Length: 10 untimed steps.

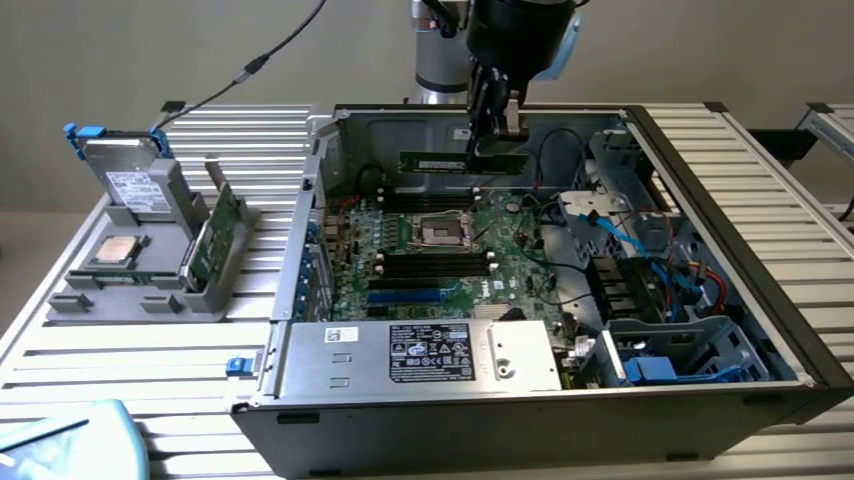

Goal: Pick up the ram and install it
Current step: 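Pick up the ram and move it above insertion slot, then insert the ram into the slot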

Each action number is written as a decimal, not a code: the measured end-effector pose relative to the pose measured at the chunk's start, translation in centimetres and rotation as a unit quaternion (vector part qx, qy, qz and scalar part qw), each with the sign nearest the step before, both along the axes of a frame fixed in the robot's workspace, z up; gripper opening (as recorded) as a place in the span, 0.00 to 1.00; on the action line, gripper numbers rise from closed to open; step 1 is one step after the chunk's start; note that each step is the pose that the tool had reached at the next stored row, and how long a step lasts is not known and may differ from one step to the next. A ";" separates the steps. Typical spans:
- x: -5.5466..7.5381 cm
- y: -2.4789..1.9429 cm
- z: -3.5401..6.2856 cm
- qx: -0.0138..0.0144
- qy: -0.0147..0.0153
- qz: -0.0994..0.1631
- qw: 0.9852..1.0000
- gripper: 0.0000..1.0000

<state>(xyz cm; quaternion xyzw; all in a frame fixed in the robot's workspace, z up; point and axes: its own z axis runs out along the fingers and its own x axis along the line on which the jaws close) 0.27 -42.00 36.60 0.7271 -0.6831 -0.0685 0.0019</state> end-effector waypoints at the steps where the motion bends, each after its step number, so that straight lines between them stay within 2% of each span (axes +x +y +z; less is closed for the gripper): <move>1: 0.0 0.00 0.00 0.000 0.000 0.000 1.000 0.14; 10: 0.0 0.00 0.01 0.000 0.000 0.000 1.000 0.14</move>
